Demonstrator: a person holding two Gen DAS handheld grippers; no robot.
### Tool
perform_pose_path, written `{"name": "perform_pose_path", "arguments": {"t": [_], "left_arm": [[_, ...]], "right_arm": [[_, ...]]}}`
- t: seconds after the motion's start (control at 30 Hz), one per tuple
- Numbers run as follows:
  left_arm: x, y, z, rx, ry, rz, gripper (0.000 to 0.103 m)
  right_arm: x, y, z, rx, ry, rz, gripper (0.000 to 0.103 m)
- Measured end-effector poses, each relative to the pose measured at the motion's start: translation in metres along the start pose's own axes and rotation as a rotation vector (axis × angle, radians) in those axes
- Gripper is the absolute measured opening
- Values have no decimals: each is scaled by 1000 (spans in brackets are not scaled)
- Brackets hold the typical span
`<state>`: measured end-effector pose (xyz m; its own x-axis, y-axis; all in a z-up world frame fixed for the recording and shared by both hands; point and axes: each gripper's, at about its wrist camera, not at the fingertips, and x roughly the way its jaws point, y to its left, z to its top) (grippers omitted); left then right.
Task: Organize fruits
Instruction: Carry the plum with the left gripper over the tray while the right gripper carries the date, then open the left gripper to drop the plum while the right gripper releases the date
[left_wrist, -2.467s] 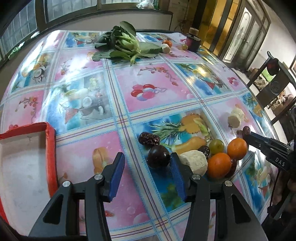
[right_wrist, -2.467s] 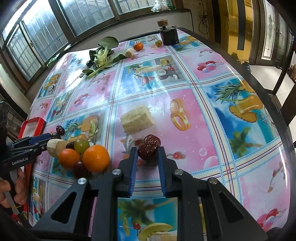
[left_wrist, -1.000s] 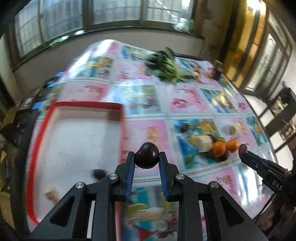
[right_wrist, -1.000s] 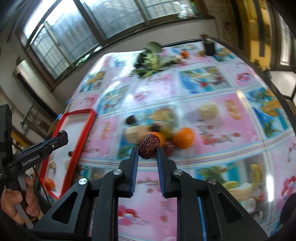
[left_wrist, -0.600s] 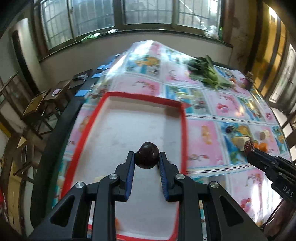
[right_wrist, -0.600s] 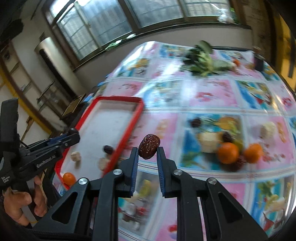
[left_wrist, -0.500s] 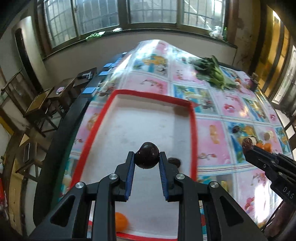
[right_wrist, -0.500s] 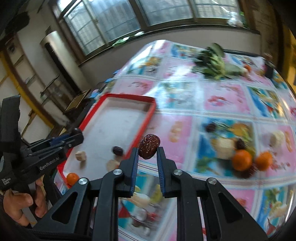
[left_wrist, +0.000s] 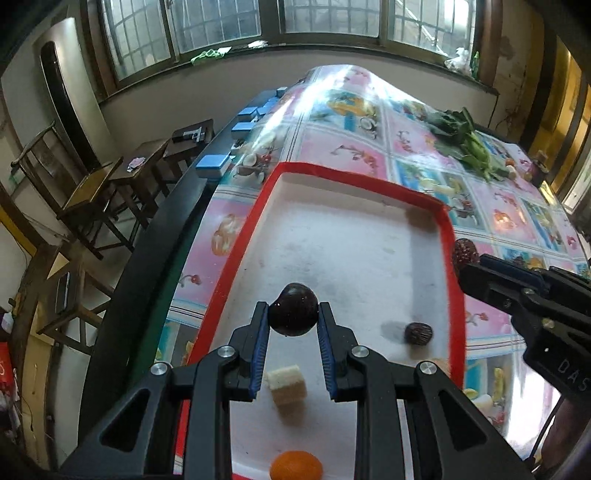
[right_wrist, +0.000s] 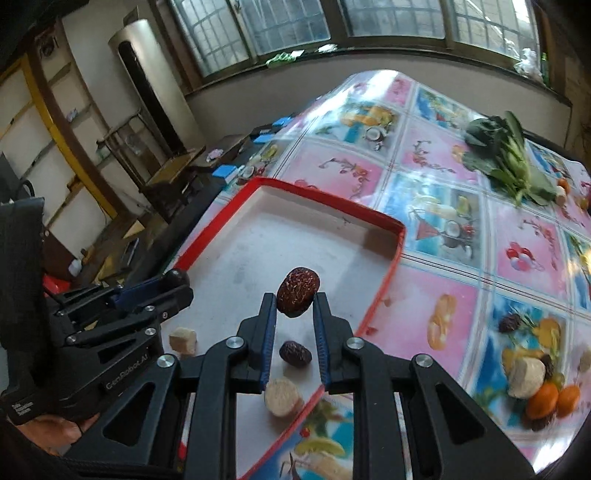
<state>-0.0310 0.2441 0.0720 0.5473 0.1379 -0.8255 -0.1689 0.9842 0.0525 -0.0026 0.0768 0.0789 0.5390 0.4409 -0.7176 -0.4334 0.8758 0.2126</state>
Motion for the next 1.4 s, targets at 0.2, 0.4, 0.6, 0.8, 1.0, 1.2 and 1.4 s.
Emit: {"name": "perform_pose_path", "arguments": {"t": [0.2, 0.4, 0.6, 0.8, 1.0, 1.2, 1.4], "left_arm": [[19, -1, 2, 15, 31, 9, 25], [33, -4, -2, 26, 59, -1, 25], [38, -6, -4, 30, 68, 1, 25], [43, -5, -3, 32, 74, 9, 25], [47, -6, -3, 26, 81, 19, 25], [49, -8, -4, 32, 78, 41, 28], [49, -10, -5, 37, 80, 61, 33]], "right_arm": [[29, 0, 2, -29, 52, -21, 22], [46, -6, -3, -30, 85, -47, 22], [52, -10, -6, -19, 98, -50, 22], [55, -11, -7, -19, 102, -53, 22], [59, -11, -10, -20, 113, -62, 22], [60, -12, -11, -12, 110, -73, 22], [54, -13, -10, 4, 95, -57, 29]]}}
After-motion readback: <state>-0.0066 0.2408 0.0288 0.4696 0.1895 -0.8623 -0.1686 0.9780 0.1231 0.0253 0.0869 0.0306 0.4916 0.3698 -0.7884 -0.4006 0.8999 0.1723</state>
